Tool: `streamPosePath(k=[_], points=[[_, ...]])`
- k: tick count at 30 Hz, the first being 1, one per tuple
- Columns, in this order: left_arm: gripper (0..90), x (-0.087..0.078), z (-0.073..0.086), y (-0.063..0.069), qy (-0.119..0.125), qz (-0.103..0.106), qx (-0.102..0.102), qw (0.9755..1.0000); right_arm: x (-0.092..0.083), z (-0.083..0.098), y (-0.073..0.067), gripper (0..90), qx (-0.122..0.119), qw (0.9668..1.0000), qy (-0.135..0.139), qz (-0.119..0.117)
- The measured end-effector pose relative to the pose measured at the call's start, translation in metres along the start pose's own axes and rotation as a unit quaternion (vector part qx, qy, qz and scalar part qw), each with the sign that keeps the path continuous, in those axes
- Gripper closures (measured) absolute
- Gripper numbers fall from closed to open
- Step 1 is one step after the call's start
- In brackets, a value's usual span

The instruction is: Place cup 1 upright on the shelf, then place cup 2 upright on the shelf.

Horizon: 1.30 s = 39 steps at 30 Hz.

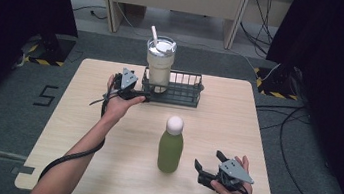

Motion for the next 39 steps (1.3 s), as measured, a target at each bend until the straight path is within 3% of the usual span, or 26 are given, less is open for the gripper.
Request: streamPosePath(k=[19,24,31,39], points=[[1.2,-0.037,0.009,-0.007,0.006,-0.011,0.005,0.9999,-0.008,-0.008,-0.001,14.8,-0.001,0.9999,0.013,0.001],[1.3,-0.041,0.015,-0.009,0.001,-0.013,0.009,0.9999,-0.009,-0.007,-0.005,14.8,-0.007,0.9999,0.011,-0.010],[1.2,-0.043,0.023,-0.008,-0.008,-0.012,0.014,0.9998,-0.016,-0.014,-0.022,8.7,-0.034,0.9974,0.020,-0.059],[1.1,-0.053,0.022,-0.007,-0.007,-0.012,0.019,0.9997,-0.019,-0.021,-0.040,5.8,-0.055,0.9957,0.027,-0.070]])
Point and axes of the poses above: each handheld gripper's, and its own axes: x roughly forward along the jaws, z roughly out of its underside, y roughly to its right, the point moved 8 cm from there along x, roughly forward along the jaws, and after that the axes turned 12 degrees about x, right-handed, at the moved point
